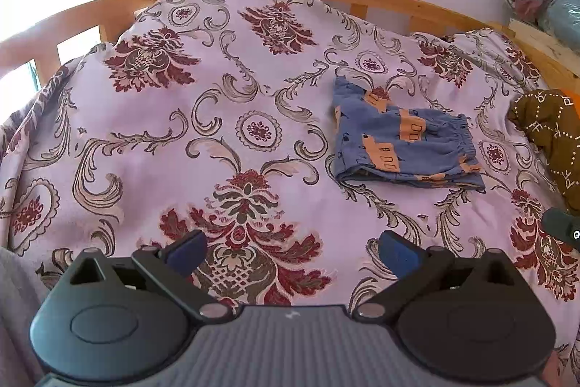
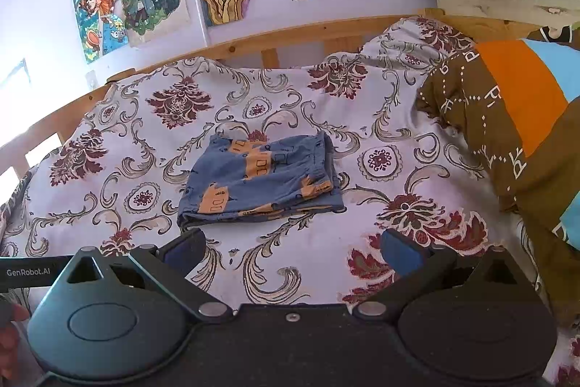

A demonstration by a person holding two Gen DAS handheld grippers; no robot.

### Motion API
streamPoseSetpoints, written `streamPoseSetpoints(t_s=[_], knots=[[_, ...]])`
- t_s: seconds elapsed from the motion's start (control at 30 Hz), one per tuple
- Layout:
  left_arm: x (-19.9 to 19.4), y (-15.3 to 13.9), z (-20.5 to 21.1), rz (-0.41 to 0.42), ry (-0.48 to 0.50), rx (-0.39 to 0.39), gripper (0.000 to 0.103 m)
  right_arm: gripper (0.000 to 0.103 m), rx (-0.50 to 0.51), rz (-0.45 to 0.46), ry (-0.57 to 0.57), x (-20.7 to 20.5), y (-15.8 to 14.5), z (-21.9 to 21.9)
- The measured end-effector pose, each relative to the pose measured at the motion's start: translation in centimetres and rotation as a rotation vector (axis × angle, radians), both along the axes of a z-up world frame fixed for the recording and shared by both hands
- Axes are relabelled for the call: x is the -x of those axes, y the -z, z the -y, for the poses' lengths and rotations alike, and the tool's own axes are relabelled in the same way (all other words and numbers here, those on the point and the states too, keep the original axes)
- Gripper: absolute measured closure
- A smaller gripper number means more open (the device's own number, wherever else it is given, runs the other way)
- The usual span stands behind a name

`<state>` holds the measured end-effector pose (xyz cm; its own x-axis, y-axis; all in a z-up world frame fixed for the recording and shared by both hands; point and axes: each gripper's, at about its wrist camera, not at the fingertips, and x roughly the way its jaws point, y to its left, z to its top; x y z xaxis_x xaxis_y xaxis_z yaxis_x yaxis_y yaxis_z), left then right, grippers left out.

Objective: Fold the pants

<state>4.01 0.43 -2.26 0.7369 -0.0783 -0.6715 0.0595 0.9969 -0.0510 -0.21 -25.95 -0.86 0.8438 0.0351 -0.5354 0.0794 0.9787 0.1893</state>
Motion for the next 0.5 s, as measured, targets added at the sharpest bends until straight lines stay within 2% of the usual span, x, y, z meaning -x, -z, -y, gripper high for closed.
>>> streamPoseSetpoints(t_s=[0.5], knots=[[-0.12,0.12,-0.28,-0.011,-0.013,0.006,0.000,0.001,-0.001,-0.001,0.000,0.04,0.00,-0.04]])
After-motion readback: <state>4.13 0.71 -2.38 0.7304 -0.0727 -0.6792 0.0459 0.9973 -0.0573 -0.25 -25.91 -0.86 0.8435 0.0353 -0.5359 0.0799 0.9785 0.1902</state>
